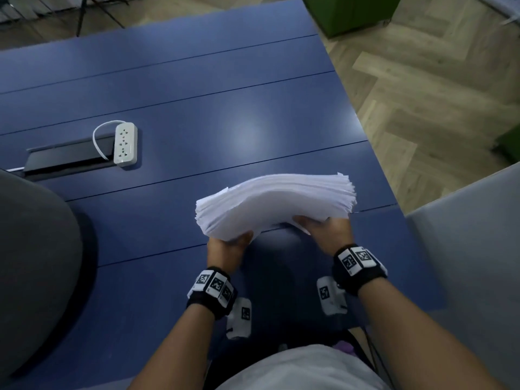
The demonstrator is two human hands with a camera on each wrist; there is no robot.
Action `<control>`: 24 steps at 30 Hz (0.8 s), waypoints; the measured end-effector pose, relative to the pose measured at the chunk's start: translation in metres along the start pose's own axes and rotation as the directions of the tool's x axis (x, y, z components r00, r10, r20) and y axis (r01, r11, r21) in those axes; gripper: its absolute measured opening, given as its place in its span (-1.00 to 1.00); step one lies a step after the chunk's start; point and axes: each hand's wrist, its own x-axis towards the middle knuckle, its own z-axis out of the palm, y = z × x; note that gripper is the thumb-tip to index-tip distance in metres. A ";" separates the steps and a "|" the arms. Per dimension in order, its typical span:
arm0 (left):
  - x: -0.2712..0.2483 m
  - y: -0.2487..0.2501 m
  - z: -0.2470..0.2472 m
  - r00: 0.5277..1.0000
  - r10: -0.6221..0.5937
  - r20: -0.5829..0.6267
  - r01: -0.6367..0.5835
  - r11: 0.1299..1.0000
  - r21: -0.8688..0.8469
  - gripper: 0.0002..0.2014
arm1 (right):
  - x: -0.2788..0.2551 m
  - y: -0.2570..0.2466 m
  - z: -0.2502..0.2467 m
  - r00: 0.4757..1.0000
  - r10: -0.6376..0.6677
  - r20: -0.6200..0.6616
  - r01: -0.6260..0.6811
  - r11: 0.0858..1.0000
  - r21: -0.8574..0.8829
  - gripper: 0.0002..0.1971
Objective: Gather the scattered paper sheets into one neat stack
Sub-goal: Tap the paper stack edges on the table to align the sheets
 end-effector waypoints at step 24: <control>0.000 0.075 -0.066 0.809 0.149 0.569 -0.199 0.980 0.025 -0.61 | -0.013 -0.069 -0.058 0.918 -0.142 0.371 0.120 0.989 0.082 -0.71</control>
